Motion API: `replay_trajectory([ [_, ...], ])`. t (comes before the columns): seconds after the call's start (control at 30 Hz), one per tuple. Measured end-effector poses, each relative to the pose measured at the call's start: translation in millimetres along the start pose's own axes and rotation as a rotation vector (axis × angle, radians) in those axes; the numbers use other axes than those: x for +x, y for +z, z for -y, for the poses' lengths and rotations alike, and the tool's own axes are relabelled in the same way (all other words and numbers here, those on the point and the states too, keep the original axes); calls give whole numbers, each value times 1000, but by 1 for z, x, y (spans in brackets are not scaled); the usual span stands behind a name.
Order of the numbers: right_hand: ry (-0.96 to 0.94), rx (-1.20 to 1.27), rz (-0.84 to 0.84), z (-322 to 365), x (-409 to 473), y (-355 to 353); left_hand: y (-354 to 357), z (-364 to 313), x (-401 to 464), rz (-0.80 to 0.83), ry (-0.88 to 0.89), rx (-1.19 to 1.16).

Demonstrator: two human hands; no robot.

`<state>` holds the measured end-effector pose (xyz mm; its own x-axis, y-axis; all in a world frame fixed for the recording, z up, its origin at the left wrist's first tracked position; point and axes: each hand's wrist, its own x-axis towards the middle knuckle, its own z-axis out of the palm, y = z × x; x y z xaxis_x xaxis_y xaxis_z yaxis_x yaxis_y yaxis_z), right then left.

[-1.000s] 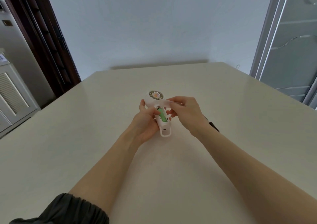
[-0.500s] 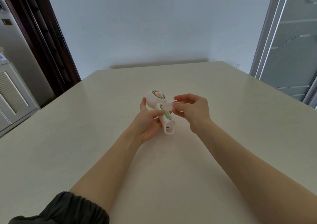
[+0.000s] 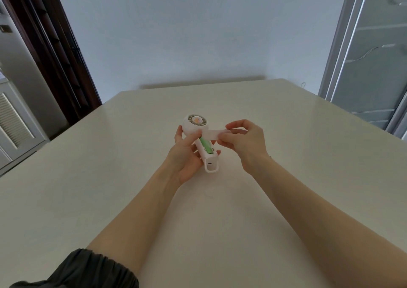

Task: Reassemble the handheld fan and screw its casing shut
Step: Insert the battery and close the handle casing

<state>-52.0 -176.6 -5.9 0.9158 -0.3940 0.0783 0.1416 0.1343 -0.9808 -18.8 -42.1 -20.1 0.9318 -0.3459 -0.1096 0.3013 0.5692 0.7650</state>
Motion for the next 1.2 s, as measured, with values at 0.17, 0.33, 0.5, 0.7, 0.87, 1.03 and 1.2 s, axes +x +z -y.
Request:
replay_trajectory([
  [0.17,-29,80,11,1,-2,1,0,1,3,-5,6,-13],
  [0.33,-34,149,-39,3,-2,2,1,3,3,3,-5,99],
  [0.5,24,162,54,5,-2,2,2,7,1,21,-20,162],
  [0.7,-256,-235,19,1,1,1,-1,4,4,-21,-22,-13],
  [0.87,-486,-554,14,-10,1,5,-4,3,5,-34,5,-21],
  [1.03,-622,-522,-45,-12,1,6,-1,5,3,12,-28,14],
  [1.2,-640,-528,-65,-11,2,5,1,5,4,27,-19,-8],
])
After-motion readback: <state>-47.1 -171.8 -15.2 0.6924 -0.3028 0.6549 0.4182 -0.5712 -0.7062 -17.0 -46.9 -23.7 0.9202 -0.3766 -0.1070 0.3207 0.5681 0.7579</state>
